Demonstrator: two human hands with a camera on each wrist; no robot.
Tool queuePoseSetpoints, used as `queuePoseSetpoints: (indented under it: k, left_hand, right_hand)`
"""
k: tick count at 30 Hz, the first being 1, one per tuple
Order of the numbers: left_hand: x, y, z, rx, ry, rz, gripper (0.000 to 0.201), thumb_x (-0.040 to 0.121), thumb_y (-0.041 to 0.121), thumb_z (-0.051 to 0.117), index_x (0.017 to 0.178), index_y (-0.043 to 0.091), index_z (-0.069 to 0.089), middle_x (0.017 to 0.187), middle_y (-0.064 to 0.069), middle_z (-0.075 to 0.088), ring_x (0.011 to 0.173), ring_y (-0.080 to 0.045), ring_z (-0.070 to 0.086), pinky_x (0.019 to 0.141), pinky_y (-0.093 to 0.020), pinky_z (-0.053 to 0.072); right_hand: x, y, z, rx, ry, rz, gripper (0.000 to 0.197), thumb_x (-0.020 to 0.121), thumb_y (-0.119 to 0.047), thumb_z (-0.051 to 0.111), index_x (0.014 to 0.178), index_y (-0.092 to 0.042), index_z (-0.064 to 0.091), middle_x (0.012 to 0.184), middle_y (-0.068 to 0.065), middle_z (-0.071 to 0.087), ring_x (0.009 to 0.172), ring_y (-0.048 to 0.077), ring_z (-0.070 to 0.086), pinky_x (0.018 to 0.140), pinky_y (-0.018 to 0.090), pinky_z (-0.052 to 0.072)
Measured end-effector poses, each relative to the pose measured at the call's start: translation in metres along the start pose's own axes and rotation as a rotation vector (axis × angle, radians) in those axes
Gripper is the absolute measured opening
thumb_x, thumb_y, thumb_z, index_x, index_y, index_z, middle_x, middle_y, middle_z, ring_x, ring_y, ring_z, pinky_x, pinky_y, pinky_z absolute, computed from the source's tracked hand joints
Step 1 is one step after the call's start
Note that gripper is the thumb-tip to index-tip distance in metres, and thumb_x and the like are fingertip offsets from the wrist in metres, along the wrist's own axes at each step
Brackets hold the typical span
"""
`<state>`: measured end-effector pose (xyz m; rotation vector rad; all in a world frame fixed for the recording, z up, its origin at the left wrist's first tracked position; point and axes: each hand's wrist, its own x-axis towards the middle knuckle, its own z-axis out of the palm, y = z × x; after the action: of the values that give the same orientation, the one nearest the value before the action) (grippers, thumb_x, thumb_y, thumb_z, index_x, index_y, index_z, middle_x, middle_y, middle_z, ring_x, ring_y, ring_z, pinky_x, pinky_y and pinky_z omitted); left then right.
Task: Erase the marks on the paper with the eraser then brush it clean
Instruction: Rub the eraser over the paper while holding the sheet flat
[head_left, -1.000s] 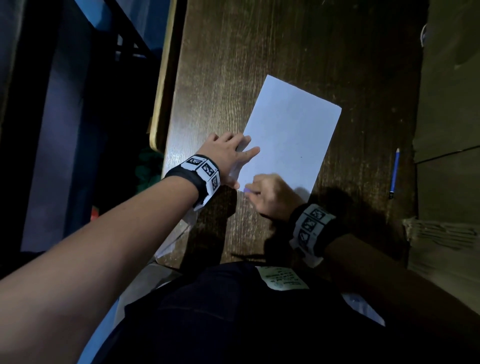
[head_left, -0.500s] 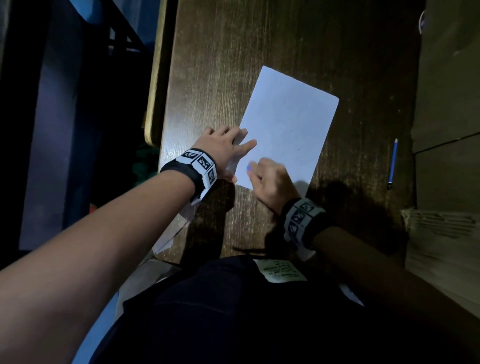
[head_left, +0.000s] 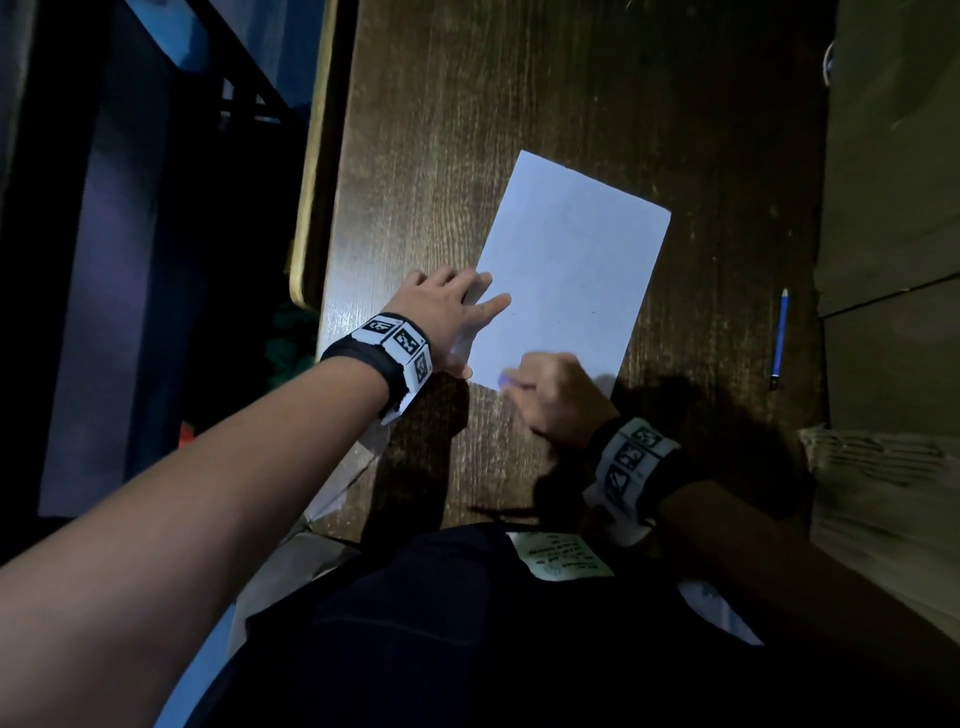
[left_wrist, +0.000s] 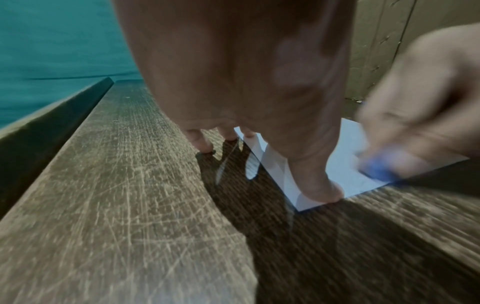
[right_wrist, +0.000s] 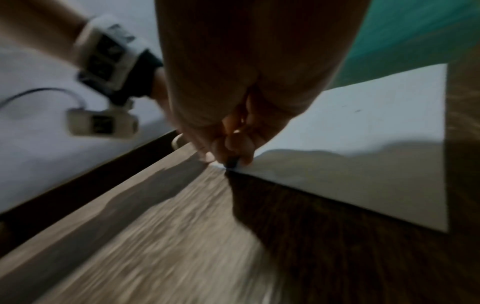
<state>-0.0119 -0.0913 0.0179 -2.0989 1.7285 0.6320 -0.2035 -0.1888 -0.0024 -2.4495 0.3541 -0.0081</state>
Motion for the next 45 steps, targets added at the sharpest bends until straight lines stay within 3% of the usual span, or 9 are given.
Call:
queuePoseSetpoints:
  k: [3,8,13,18,22,30,37,42,45]
  left_hand:
    - [0.000,0.001,0.001,0.003,0.008,0.000,0.108,0.076,0.069,0.073,0.159,0.041,0.009,0.162,-0.002,0.015,0.139,-0.030,0.029,0.103,-0.048,0.040]
    - [0.001,0.001,0.001,0.020,0.009,-0.002,0.108,0.076,0.069,0.072,0.159,0.040,0.009,0.162,-0.003,0.015,0.138,-0.031,0.030,0.102,-0.047,0.041]
    - [0.001,0.001,0.003,0.013,0.014,0.000,0.108,0.076,0.069,0.073,0.159,0.040,0.010,0.162,-0.002,0.016,0.138,-0.030,0.030,0.104,-0.048,0.040]
    - [0.003,0.003,0.006,0.028,0.007,0.014,0.109,0.075,0.070,0.073,0.158,0.044,0.007,0.162,-0.001,0.014,0.138,-0.031,0.028,0.103,-0.049,0.039]
    - [0.002,0.005,0.005,0.015,0.006,0.006,0.109,0.074,0.074,0.071,0.158,0.043,0.008,0.160,-0.001,0.017,0.137,-0.030,0.029,0.102,-0.050,0.041]
    - [-0.026,0.009,0.019,-0.025,0.082,-0.005,0.108,0.075,0.088,0.051,0.159,0.030,0.014,0.154,-0.004,0.034,0.138,-0.027,0.034,0.116,-0.048,0.022]
    - [-0.084,0.031,0.047,-0.093,0.017,0.016,0.107,0.079,0.088,0.022,0.154,0.011,0.031,0.138,-0.006,0.046,0.127,-0.029,0.046,0.115,-0.048,0.026]
    - [-0.084,0.035,0.045,-0.477,0.112,0.068,0.042,0.093,0.057,0.056,0.105,0.022,0.074,0.102,-0.002,0.054,0.099,-0.026,0.056,0.088,-0.043,0.048]
    - [-0.055,0.017,0.047,-0.590,0.306,-0.020,0.040,0.077,0.036,0.085,0.103,0.009,0.070,0.121,-0.011,0.057,0.109,-0.036,0.058,0.086,-0.048,0.053]
  right_hand:
    - [0.008,0.007,-0.005,-0.059,0.181,0.079,0.026,0.088,-0.003,0.066,0.064,-0.002,0.055,0.059,0.004,0.039,0.052,0.022,0.038,0.050,0.036,0.036]
    - [-0.022,-0.003,0.008,0.046,-0.055,0.024,0.028,0.089,-0.010,0.064,0.065,0.002,0.058,0.059,0.005,0.044,0.050,0.022,0.042,0.051,0.033,0.034]
    - [0.004,0.006,0.001,0.000,0.187,0.206,0.026,0.093,-0.013,0.061,0.070,-0.001,0.057,0.064,0.003,0.044,0.056,0.020,0.043,0.055,0.030,0.035]
    - [-0.017,-0.009,0.003,0.077,-0.050,0.105,0.030,0.086,-0.004,0.063,0.061,-0.005,0.048,0.059,0.005,0.045,0.051,0.025,0.044,0.050,0.034,0.037]
    - [0.008,0.016,-0.010,-0.028,0.173,0.127,0.035,0.089,-0.016,0.056,0.057,-0.005,0.047,0.056,0.003,0.036,0.052,0.021,0.036,0.054,0.031,0.026]
    - [-0.010,0.038,-0.008,-0.054,0.477,0.272,0.008,0.090,-0.005,0.068,0.089,0.002,0.073,0.069,0.008,0.050,0.064,0.023,0.048,0.063,0.033,0.045]
    - [0.026,0.034,-0.023,0.241,0.110,0.269,0.017,0.094,-0.011,0.064,0.108,-0.010,0.073,0.095,0.005,0.059,0.085,0.002,0.046,0.078,0.003,0.034]
    - [0.051,0.020,-0.017,0.261,-0.213,0.166,0.014,0.094,-0.019,0.064,0.103,-0.022,0.074,0.099,-0.007,0.056,0.093,0.013,0.058,0.083,0.035,0.053]
    - [0.059,0.003,-0.011,0.246,-0.276,0.124,0.012,0.094,-0.023,0.063,0.099,-0.026,0.073,0.095,-0.009,0.054,0.087,0.014,0.058,0.077,0.041,0.054]
